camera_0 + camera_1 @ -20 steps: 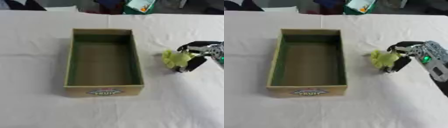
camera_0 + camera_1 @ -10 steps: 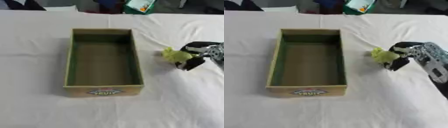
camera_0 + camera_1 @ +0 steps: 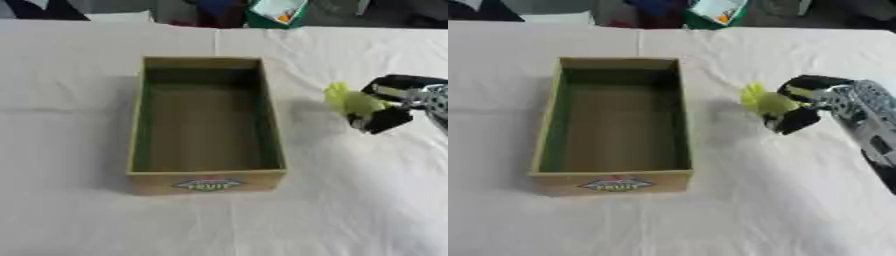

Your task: Pick up objects on the table and place them in the box.

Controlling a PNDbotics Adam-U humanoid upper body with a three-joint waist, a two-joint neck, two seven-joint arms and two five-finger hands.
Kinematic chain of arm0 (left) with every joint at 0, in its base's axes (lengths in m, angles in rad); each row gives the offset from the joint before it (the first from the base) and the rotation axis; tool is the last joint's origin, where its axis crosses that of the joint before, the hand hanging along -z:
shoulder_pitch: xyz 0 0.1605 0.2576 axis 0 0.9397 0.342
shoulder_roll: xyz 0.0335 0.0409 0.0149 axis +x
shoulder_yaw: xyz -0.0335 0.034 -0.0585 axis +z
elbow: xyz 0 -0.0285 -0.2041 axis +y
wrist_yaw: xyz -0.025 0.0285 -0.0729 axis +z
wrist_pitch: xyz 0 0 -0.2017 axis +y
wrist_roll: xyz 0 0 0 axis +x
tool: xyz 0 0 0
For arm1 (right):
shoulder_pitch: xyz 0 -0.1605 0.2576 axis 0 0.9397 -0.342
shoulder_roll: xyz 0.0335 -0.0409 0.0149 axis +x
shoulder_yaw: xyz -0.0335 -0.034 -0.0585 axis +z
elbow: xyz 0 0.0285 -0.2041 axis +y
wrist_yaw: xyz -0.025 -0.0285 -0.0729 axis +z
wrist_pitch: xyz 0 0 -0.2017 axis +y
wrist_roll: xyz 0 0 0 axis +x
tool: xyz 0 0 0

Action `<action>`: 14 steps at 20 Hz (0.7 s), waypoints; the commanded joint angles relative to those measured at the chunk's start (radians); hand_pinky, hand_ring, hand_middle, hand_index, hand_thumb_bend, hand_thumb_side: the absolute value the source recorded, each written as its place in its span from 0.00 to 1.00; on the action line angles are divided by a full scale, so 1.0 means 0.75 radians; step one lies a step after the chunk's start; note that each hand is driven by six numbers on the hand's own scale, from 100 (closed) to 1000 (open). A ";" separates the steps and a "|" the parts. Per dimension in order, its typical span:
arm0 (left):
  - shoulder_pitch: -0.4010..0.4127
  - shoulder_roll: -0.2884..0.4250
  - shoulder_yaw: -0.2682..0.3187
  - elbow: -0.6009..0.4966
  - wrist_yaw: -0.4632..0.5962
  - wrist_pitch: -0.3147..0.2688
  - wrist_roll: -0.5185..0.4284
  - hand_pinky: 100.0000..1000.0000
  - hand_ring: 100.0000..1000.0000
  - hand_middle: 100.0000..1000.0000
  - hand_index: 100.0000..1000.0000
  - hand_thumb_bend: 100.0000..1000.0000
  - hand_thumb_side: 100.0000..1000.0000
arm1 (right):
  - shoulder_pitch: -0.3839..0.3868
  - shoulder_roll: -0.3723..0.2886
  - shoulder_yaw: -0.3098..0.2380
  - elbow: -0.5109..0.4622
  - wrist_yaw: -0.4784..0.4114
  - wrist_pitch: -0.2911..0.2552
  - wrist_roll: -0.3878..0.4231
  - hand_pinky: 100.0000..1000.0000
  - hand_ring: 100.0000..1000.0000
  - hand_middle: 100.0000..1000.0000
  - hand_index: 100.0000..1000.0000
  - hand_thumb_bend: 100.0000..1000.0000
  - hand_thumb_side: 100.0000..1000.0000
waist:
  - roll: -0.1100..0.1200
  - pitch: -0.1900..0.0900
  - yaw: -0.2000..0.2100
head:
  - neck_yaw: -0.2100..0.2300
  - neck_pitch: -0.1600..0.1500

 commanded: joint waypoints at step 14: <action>0.005 0.034 -0.004 -0.026 0.015 0.004 -0.004 0.30 0.40 0.51 0.59 0.00 0.49 | -0.229 -0.080 0.003 -0.325 0.072 -0.106 -0.061 0.81 0.75 0.67 0.58 0.00 0.53 | 0.002 -0.053 0.001 | -0.020 0.012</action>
